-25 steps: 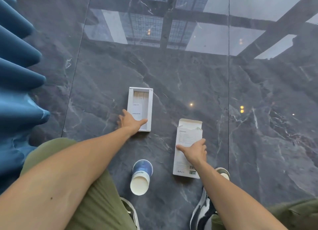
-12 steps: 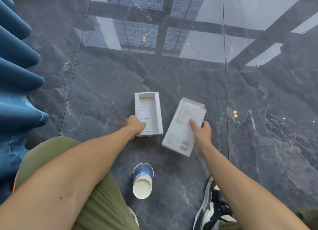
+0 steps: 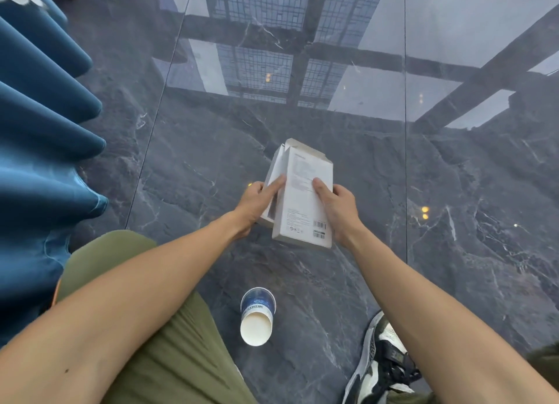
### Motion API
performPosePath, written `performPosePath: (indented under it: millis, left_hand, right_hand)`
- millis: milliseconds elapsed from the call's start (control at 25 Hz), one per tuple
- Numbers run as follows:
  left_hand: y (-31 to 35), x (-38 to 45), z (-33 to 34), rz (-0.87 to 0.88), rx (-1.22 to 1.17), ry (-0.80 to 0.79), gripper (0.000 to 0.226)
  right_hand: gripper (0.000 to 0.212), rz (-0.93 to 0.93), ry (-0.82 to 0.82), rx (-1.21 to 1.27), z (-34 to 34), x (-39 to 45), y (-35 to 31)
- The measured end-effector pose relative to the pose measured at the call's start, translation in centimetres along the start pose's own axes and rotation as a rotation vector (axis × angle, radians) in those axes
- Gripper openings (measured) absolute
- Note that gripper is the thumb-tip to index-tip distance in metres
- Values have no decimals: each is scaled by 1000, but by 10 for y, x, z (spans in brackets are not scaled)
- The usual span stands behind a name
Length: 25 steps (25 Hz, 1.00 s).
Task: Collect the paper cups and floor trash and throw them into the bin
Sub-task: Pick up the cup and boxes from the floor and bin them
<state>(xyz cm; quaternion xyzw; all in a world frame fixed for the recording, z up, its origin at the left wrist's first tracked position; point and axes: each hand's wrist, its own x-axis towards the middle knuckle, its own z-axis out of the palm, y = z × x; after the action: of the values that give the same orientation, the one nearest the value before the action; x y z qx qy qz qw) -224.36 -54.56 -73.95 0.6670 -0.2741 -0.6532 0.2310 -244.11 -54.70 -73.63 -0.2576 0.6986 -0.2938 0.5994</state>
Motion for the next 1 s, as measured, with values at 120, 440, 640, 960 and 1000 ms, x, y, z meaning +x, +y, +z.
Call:
performPosePath:
  millis: [120, 440, 640, 960, 1000]
  left_hand:
    - [11, -15, -10, 19, -39, -81, 97]
    - [8, -24, -25, 14, -229, 41, 89]
    - [-7, -24, -30, 31, 10, -50, 87]
    - [-16, -15, -42, 57, -15, -24, 81]
    - [-16, -15, -42, 56, -15, -29, 83]
  right_hand:
    - [47, -89, -37, -105, 14, -9, -13]
    - [45, 362, 34, -173, 19, -33, 36]
    - [102, 797, -251, -453, 23, -70, 99]
    - [104, 964, -338, -412, 54, -92, 141]
    - [92, 967, -343, -388, 57, -93, 143]
